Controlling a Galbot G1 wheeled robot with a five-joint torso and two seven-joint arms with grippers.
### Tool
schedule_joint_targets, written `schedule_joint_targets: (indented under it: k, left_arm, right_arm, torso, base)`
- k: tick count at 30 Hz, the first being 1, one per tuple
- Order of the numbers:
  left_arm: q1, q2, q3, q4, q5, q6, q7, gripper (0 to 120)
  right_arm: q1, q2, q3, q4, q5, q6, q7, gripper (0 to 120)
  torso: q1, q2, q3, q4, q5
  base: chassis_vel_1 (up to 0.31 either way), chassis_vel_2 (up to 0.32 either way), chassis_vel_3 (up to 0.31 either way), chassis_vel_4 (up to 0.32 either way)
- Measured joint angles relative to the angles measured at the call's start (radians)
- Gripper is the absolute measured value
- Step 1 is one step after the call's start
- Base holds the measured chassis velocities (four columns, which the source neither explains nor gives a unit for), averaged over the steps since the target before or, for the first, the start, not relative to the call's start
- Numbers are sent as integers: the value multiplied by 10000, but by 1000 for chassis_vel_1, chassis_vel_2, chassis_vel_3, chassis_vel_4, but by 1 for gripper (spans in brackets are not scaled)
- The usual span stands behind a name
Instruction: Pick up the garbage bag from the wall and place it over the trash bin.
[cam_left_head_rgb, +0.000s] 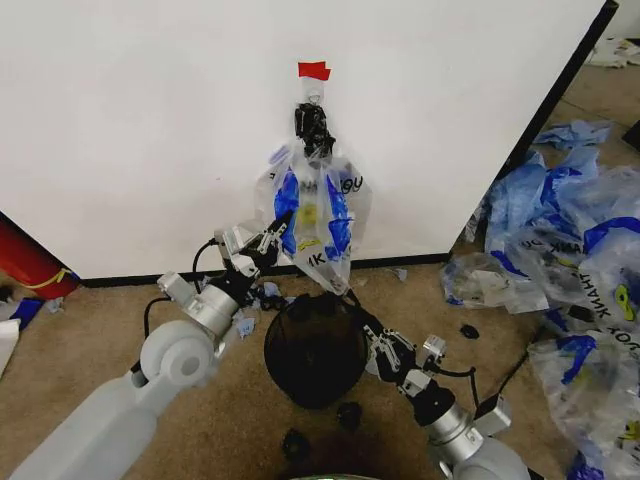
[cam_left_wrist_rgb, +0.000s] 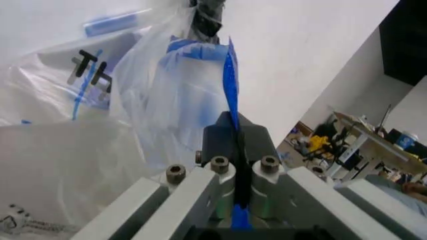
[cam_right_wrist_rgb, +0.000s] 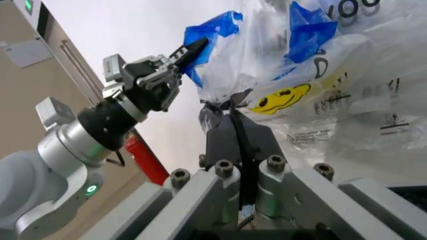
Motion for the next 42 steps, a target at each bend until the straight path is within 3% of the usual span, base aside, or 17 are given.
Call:
schedule_joint_targets:
  k: [14, 27, 33, 35, 39, 42]
  left_arm:
    - [736, -260, -402, -207, 467, -163, -122, 0]
    - [778, -211, -387, -97, 535, -163, -107, 0]
    - [555, -357, -140, 26, 557, -154, -95, 0]
    - [227, -446, 159, 211, 547, -121, -67, 0]
    - [66, -529, 272, 322, 523, -87, -51, 0]
    - [41, -547, 267, 362, 520, -65, -41, 0]
  right_arm:
    - [-259, 56, 215, 99, -431, 55, 347, 0]
    - [-476, -416, 1602, 1444, 88, -410, 916, 46]
    - [-1, -736, 2056, 1667, 609, -1176, 1758, 68]
    - [194, -857, 2211, 1730, 957, -1556, 2175, 75]
    - [1215, -974, 1786, 1505, 1522, -2064, 2778, 88]
    - [2898, -1005, 637, 929, 2119, -2397, 3256, 98]
  torso:
    - [0, 0, 0, 0, 0]
    - [0, 0, 0, -1, 0]
    - [0, 0, 1, 6, 3]
    - [1, 0, 1, -5, -5]
    - [0, 0, 1, -7, 7]
    - [1, 0, 2, 7, -2]
  base:
    - [0, 0, 0, 0]
    - [0, 0, 0, 0]
    - [0, 0, 0, 0]
    - [0, 0, 0, 0]
    - [0, 0, 0, 0]
    - [0, 0, 0, 0]
